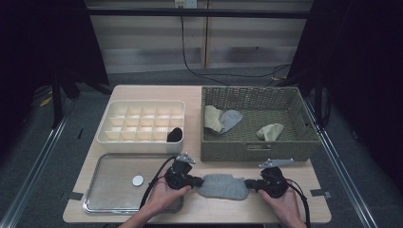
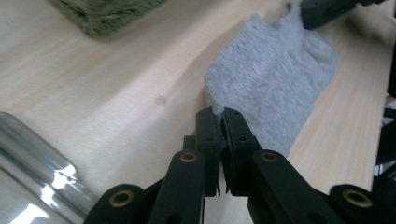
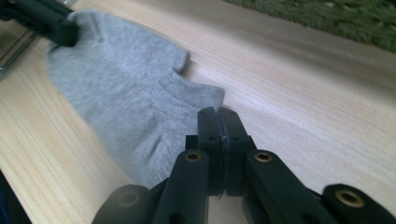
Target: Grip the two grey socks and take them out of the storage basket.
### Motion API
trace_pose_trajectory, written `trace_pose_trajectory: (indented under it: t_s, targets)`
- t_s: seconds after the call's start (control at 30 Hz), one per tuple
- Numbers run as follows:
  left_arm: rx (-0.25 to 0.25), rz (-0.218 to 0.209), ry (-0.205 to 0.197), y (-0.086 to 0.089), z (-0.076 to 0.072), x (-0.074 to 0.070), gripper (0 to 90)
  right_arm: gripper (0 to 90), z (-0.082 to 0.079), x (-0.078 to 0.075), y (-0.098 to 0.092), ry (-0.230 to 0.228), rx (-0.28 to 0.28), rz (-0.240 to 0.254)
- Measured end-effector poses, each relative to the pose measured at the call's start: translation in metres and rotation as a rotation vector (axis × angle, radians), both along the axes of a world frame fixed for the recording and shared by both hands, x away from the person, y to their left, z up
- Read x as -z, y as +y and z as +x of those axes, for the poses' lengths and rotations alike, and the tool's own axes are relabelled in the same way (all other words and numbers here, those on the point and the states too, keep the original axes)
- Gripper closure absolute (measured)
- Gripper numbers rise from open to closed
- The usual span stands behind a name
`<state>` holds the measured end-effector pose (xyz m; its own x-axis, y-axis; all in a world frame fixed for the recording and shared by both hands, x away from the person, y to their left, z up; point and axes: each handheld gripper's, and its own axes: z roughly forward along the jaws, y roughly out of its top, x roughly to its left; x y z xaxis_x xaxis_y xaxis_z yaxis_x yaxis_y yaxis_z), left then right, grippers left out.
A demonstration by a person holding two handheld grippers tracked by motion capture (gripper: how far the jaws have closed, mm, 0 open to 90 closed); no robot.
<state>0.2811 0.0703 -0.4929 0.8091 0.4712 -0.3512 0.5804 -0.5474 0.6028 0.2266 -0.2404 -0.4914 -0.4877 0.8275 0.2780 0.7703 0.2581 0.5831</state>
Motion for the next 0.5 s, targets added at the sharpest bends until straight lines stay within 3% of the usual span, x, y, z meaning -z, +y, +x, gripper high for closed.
trace_pose_trajectory:
  t_s: [0.13, 0.27, 0.5]
  targets:
    - [0.006, 0.004, -0.001, 0.001, -0.004, 0.0, 84.8, 85.6, 0.0, 0.001, 0.0, -0.007, -0.012, -0.005]
    - [-0.016, 0.007, -0.032, 0.003, -0.002, -0.002, 70.1, 78.8, 0.001, 0.0, -0.003, 0.006, -0.003, 0.038]
    - [-0.05, -0.024, -0.033, 0.011, 0.002, -0.007, 53.6, 67.7, 0.001, -0.008, -0.007, -0.028, -0.005, 0.071]
